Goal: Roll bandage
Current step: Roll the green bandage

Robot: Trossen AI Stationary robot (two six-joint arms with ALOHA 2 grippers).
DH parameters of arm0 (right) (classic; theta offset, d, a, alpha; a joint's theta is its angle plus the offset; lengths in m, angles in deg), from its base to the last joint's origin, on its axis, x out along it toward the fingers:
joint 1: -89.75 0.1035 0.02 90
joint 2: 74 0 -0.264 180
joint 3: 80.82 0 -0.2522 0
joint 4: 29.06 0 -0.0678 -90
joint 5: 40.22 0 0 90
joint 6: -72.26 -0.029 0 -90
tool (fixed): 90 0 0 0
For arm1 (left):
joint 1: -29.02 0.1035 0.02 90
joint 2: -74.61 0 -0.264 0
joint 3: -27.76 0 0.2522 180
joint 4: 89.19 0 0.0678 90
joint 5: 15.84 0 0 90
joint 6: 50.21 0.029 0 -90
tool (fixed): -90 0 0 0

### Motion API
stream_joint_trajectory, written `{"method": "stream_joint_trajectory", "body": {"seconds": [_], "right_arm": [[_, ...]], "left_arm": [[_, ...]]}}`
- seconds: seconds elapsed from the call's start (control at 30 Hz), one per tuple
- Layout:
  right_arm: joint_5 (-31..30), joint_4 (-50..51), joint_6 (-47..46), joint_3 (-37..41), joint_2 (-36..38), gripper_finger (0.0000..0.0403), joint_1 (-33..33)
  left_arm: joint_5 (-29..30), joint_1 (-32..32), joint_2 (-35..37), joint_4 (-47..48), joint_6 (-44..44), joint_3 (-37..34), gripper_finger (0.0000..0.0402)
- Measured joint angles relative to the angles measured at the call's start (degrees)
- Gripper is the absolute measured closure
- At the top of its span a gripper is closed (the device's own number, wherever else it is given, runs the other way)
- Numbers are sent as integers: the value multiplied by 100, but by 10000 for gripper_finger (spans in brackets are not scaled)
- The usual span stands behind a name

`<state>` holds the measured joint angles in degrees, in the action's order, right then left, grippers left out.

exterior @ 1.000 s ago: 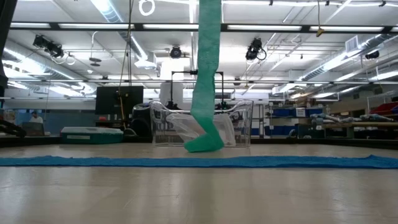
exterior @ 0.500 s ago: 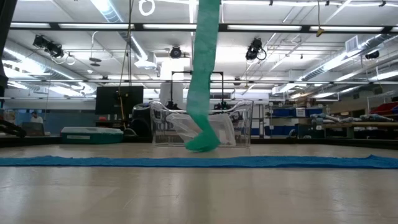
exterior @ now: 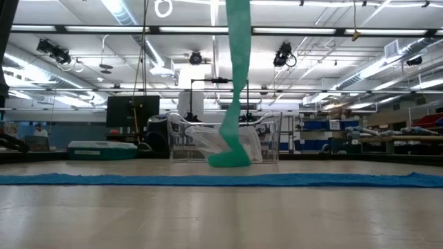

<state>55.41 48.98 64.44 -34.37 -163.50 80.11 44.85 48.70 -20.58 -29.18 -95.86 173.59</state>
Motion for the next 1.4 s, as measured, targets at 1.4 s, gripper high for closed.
{"method": "stream_joint_trajectory", "body": {"seconds": [1.4], "right_arm": [[-1744,-2791,1907,0,91,264,779]], "left_arm": [[111,2,-51,351,-114,2,376]]}}
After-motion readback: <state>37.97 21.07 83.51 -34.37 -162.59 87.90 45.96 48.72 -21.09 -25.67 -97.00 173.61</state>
